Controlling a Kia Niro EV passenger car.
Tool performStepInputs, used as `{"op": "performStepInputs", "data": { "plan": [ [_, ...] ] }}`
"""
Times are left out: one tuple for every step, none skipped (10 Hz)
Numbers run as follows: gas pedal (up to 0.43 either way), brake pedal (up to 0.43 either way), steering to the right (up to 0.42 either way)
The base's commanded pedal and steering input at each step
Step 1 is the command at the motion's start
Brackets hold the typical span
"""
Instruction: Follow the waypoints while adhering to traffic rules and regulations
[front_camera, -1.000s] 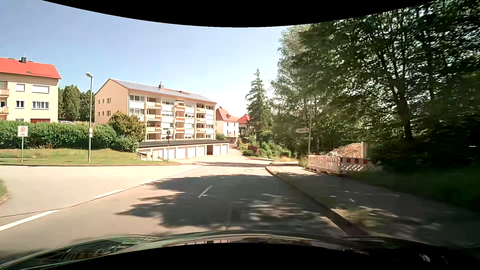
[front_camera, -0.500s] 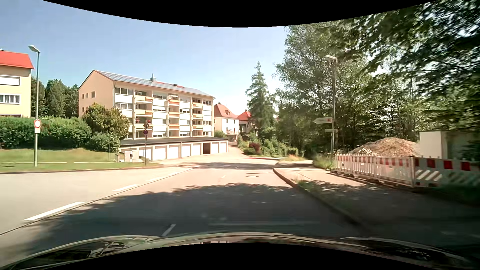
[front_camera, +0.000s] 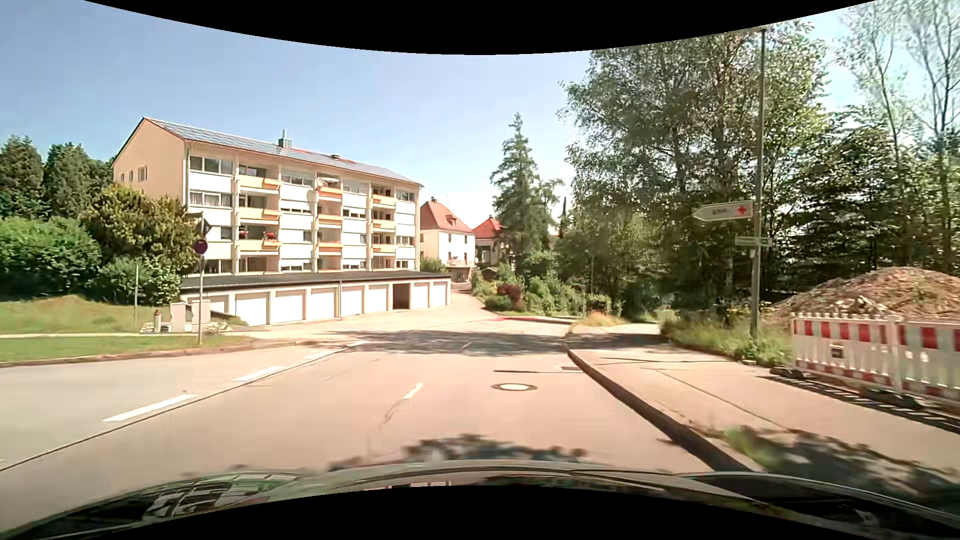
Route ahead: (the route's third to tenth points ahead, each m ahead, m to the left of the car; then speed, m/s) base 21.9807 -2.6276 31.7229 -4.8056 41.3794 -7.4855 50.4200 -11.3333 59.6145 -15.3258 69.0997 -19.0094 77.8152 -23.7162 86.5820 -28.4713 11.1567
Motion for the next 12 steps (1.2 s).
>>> {"op": "performStepInputs", "data": {
  "plan": [
    [0.000, 0.006, 0.026],
    [0.000, 0.000, 0.030],
    [0.000, 0.000, 0.035],
    [0.000, 0.000, 0.037],
    [0.000, 0.012, 0.037],
    [0.000, 0.024, 0.036],
    [0.000, 0.024, 0.035],
    [0.000, 0.024, 0.036],
    [0.000, 0.030, 0.036],
    [0.000, 0.030, 0.036],
    [0.000, 0.030, 0.036],
    [0.000, 0.018, 0.037]
  ]
}}
